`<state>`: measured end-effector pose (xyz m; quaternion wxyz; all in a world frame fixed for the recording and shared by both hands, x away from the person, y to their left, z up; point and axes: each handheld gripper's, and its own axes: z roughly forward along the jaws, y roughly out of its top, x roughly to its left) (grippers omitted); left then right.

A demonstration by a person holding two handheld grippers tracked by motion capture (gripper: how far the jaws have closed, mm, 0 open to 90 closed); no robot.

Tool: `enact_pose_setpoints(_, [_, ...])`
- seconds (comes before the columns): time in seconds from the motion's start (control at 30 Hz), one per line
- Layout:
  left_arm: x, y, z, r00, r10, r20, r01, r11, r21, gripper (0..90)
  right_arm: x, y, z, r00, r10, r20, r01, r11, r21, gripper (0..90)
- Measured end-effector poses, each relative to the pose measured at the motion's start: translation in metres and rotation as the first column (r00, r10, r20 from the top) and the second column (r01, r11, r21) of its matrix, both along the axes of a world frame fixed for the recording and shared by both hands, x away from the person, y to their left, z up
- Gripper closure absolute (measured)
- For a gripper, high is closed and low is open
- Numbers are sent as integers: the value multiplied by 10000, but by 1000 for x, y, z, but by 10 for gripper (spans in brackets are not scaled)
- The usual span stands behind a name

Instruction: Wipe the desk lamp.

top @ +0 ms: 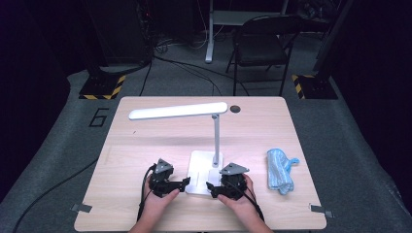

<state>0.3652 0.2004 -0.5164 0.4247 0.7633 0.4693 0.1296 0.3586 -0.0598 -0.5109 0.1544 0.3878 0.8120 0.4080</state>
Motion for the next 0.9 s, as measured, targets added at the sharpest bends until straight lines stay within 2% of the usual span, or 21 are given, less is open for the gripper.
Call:
enact_pose_setpoints(0.07, [-1,2,0,9999,-37,-118,37,10000,43,168,1,5,-2,9999,140,43,-139,9997,-196,163])
enact_pose_setpoints(0.17, [-1,4,0,10000,5,-49,-4,9999,113,168,3,11,-5,9999,80,131,-73,9985,-545,150])
enact_pose_setpoints(0.23, [-1,5,0,10000,88,48,-88,9999,102,168,4,11,-5,9998,76,171,-65,9980,-632,153])
enact_pose_setpoints(0.27, [-1,6,0,10000,21,-32,-20,9999,133,168,4,10,-5,9998,27,199,-14,9978,-657,153])
enact_pose_setpoints(0.37, [-1,6,0,9998,218,-26,-218,9998,-40,168,5,6,-6,9999,-72,-91,68,9990,-441,162])
enact_pose_setpoints(0.43, [0,7,0,9998,209,-40,-209,9998,-56,168,5,1,-6,9999,-34,-111,30,9993,-361,174])
enact_pose_setpoints(0.5, [1,6,-1,9998,222,-6,-222,9997,-94,169,5,-4,-6,9997,-80,-214,76,9998,-192,216])
enact_pose_setpoints(0.57, [2,5,-1,9997,238,7,-238,9997,-85,168,5,-10,-6,9993,99,-350,-99,10000,-6,274])
enact_pose_setpoints(0.6, [2,5,-1,9999,134,-91,-134,9999,-29,169,5,-12,-6,9989,123,-445,-122,9999,23,290])
enact_pose_setpoints(0.7, [4,2,-2,9999,114,40,-114,9999,0,170,6,-20,-5,9980,215,-597,-207,9997,143,352])
enact_pose_setpoints(0.73, [6,4,-1,9996,-265,-101,268,9994,233,169,6,-23,-4,9977,220,-649,-210,9997,159,370])
enact_pose_setpoints(0.77, [6,1,-2,10000,-6,-5,6,9999,129,170,6,-25,-4,9978,284,-605,-275,9995,147,385])
enact_pose_setpoints(0.8, [6,1,-2,10000,-94,-23,94,9998,199,170,5,-27,-4,9973,193,-703,-178,9996,213,398])
enact_pose_setpoints(0.83, [6,0,-2,10000,-22,-21,22,10000,89,170,6,-30,-3,9976,221,-662,-212,9997,145,399])
enact_pose_setpoints(0.87, [7,1,-2,9999,-161,-53,162,9997,196,170,6,-32,-3,9979,173,-631,-167,9998,103,405])
enact_pose_setpoints(0.9, [8,0,-2,10000,-62,-10,62,10000,-24,173,5,-33,-3,9973,-9,-735,19,9999,127,414])
